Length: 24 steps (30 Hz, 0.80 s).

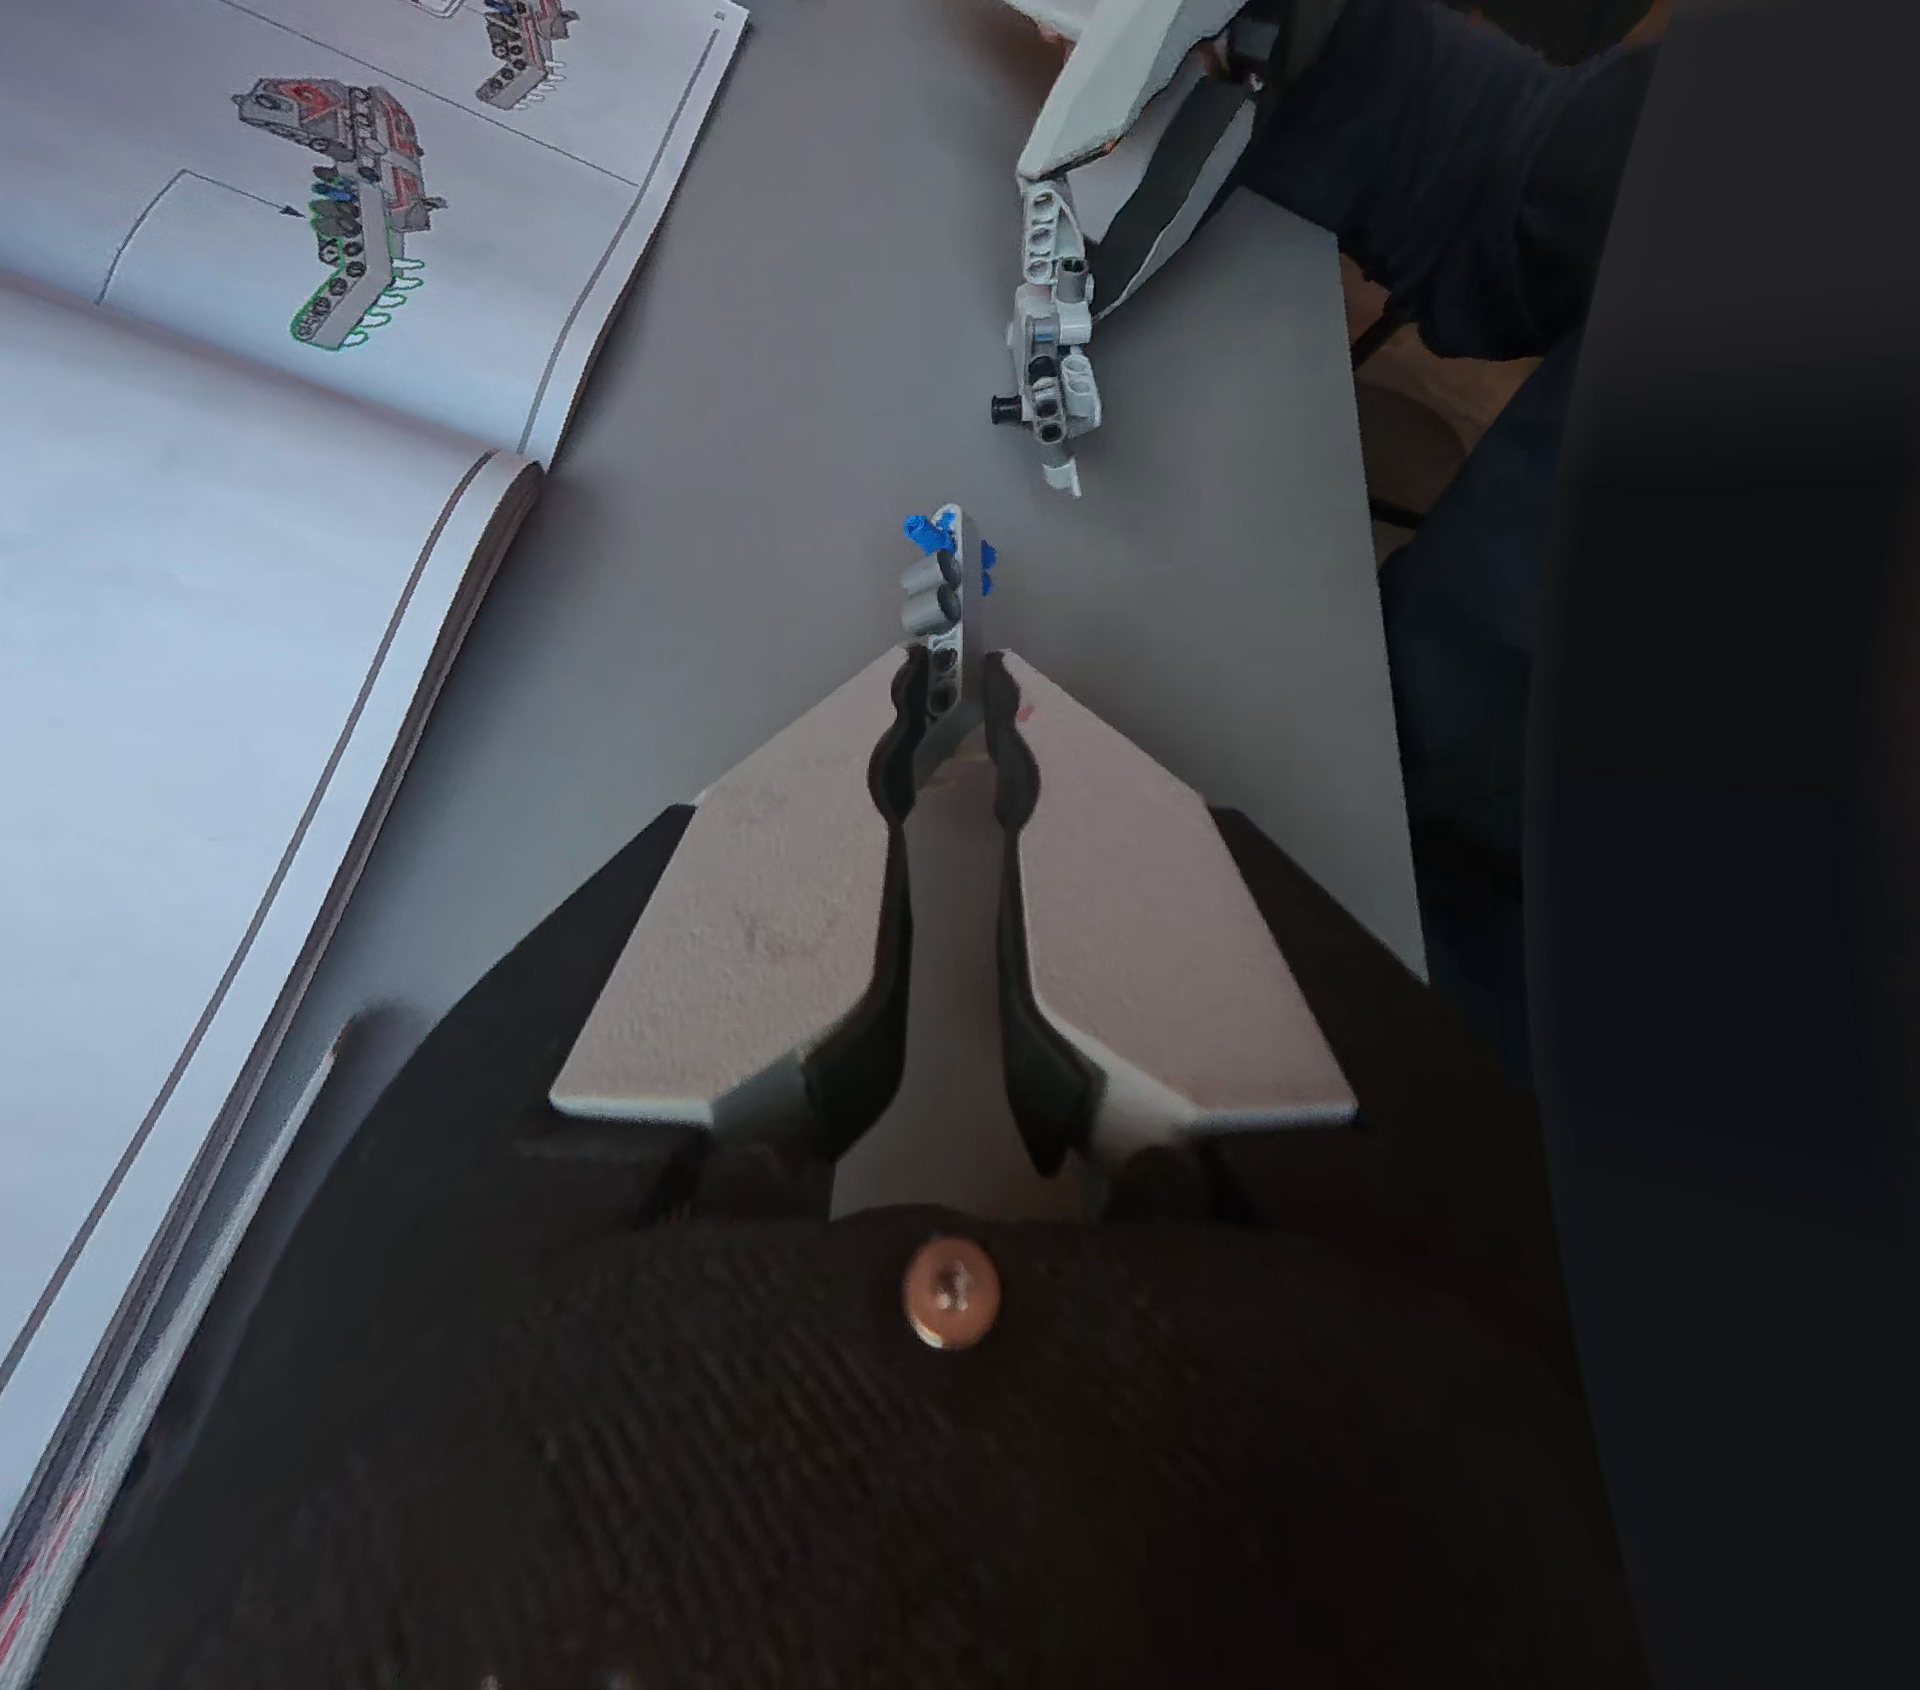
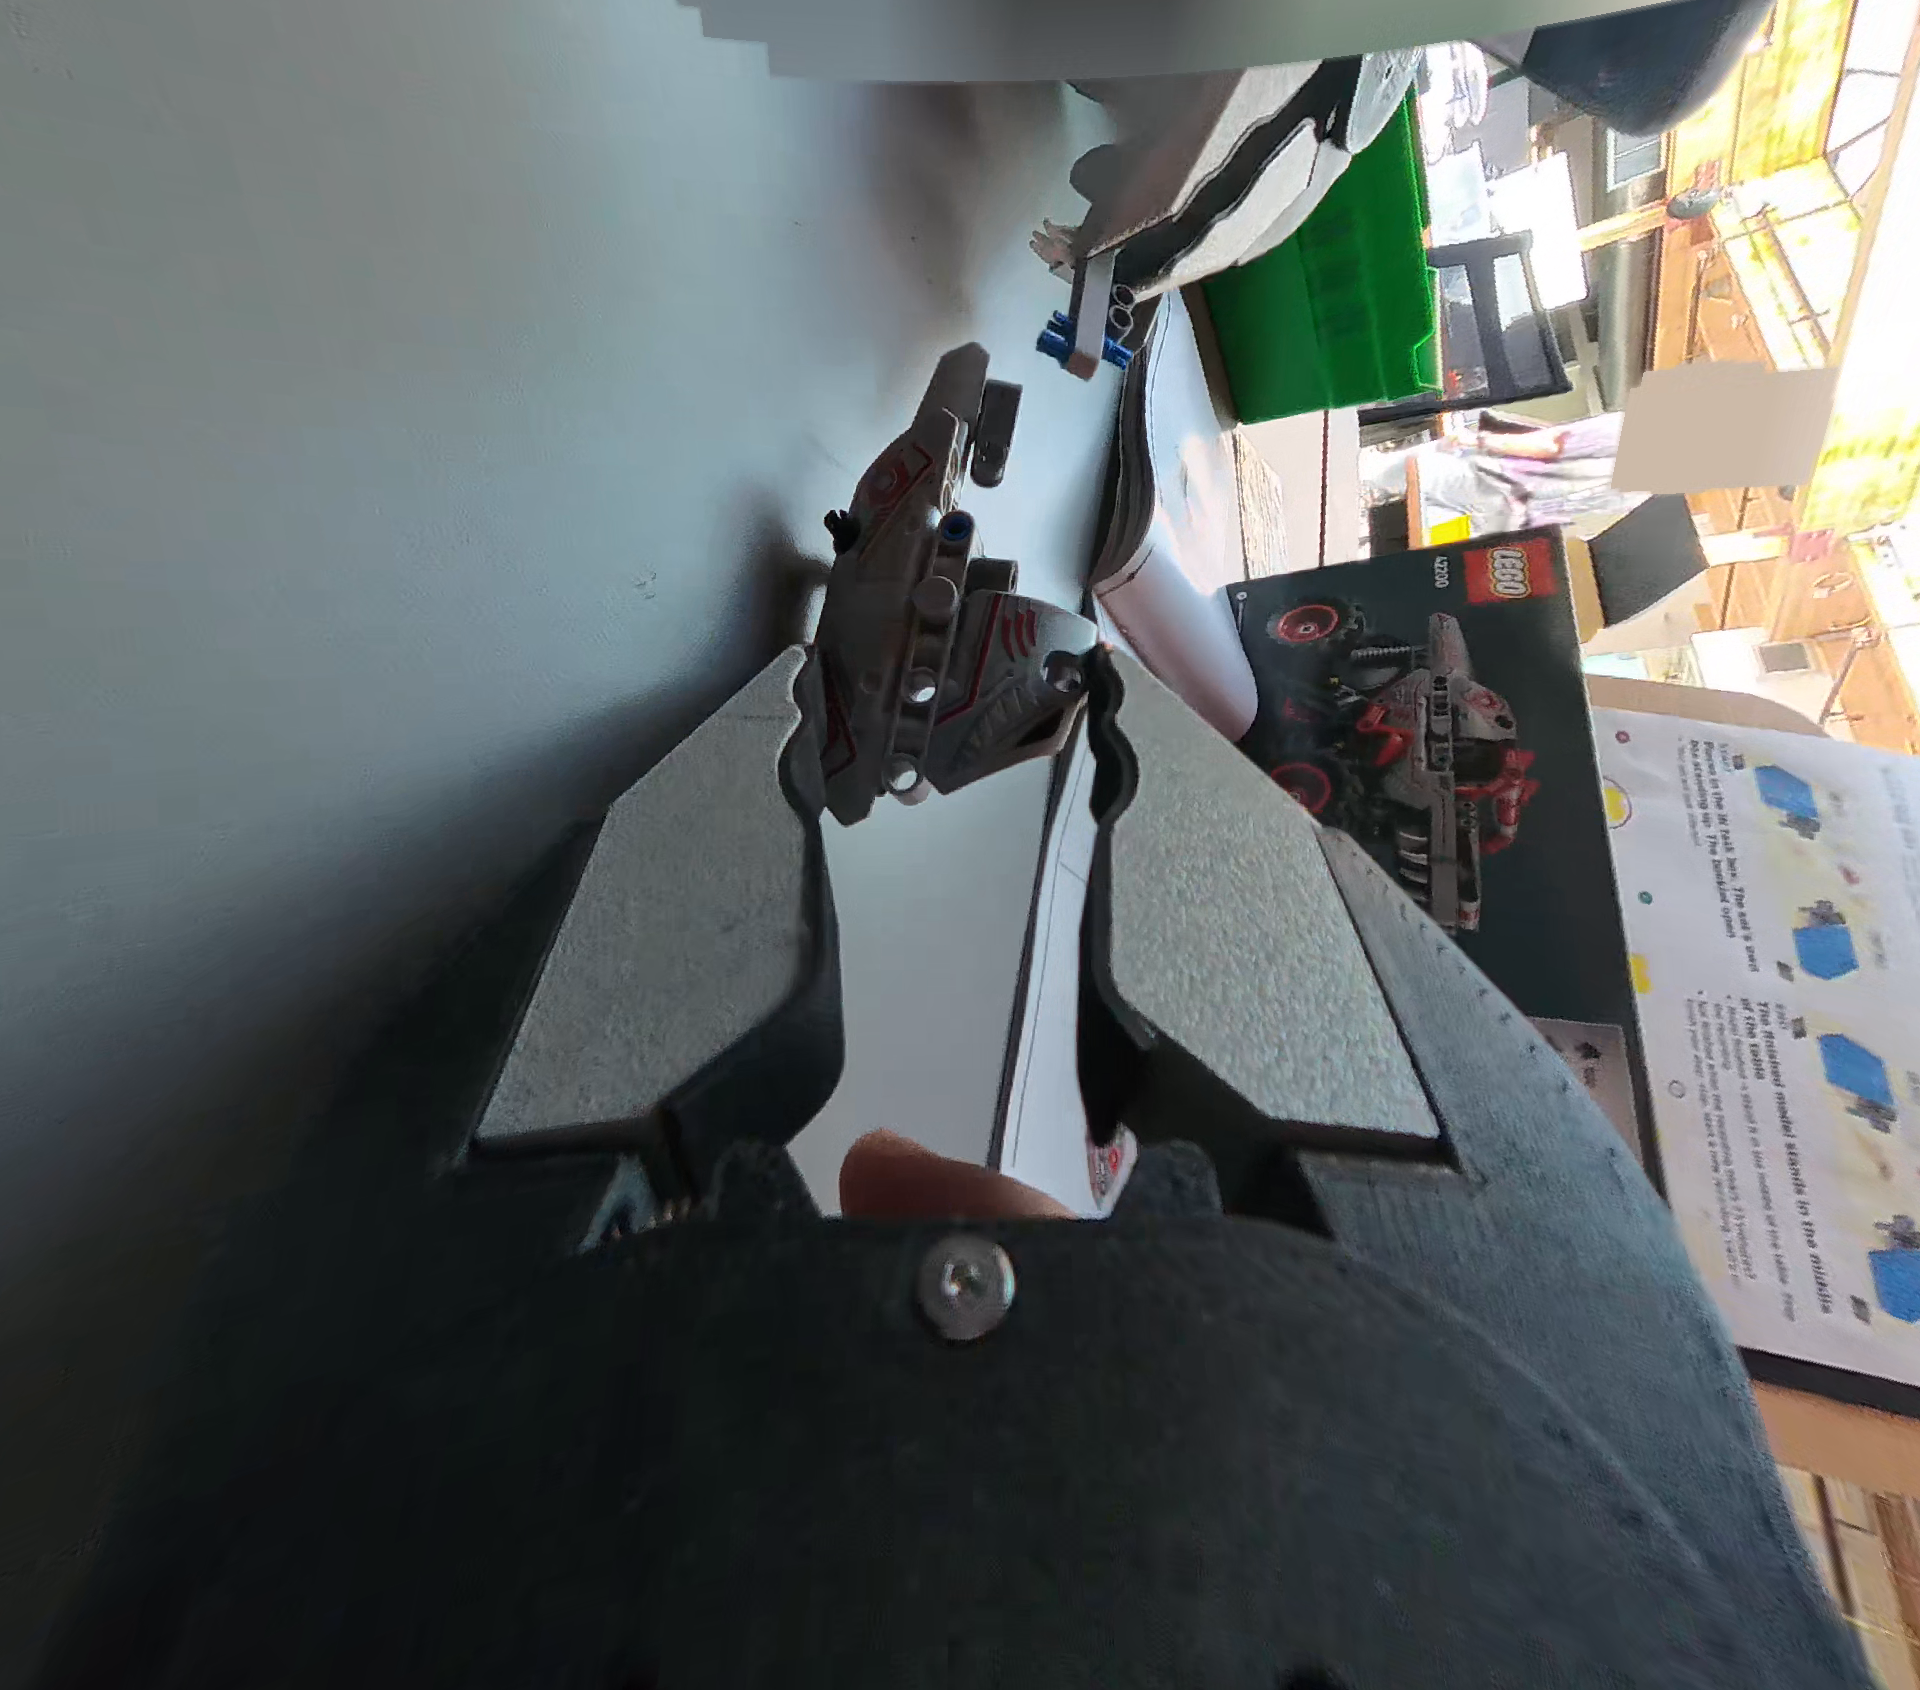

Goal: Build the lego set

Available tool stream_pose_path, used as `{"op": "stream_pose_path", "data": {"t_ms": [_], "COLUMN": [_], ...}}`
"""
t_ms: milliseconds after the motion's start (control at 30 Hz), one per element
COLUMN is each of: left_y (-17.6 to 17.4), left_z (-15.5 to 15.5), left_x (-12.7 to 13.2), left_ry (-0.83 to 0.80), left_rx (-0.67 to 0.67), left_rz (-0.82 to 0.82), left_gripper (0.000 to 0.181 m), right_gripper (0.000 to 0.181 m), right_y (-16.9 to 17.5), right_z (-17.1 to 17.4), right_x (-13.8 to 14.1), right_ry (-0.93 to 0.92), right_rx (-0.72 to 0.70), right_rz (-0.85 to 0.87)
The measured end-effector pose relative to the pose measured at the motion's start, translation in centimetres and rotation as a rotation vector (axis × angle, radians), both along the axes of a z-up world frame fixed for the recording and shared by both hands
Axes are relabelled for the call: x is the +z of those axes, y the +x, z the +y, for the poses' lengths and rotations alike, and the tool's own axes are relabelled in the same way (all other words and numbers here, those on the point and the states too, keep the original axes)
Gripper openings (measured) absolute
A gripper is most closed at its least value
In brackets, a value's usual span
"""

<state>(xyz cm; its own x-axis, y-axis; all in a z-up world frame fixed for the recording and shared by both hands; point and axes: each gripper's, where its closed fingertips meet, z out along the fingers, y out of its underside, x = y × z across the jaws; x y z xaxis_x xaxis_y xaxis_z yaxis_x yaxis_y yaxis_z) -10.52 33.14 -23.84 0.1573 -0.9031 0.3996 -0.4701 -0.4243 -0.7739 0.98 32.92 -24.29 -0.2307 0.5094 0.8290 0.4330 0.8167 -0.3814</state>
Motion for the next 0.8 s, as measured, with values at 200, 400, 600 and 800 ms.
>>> {"op": "stream_pose_path", "data": {"t_ms": [200, 400, 600, 800], "left_y": [1.2, 2.1, 3.0, 4.0], "left_z": [-0.9, -1.3, -0.5, -0.7], "left_x": [0.2, 1.7, 2.0, 1.2], "left_ry": [0.167, 0.316, 0.339, 0.288], "left_rx": [-0.078, -0.101, -0.039, -0.015], "left_rz": [0.01, -0.054, -0.063, -0.025], "left_gripper": [0.008, 0.008, 0.008, 0.008], "right_gripper": [0.048, 0.048, 0.048, 0.048], "right_y": [-0.5, -0.7, -1.0, -1.6], "right_z": [-0.6, -0.4, -0.3, -0.3], "right_x": [0.0, 0.0, 0.0, 0.0], "right_ry": [0.042, 0.058, 0.02, -0.038], "right_rx": [0.003, -0.04, -0.08, -0.117], "right_rz": [-0.019, -0.033, -0.034, -0.041]}}
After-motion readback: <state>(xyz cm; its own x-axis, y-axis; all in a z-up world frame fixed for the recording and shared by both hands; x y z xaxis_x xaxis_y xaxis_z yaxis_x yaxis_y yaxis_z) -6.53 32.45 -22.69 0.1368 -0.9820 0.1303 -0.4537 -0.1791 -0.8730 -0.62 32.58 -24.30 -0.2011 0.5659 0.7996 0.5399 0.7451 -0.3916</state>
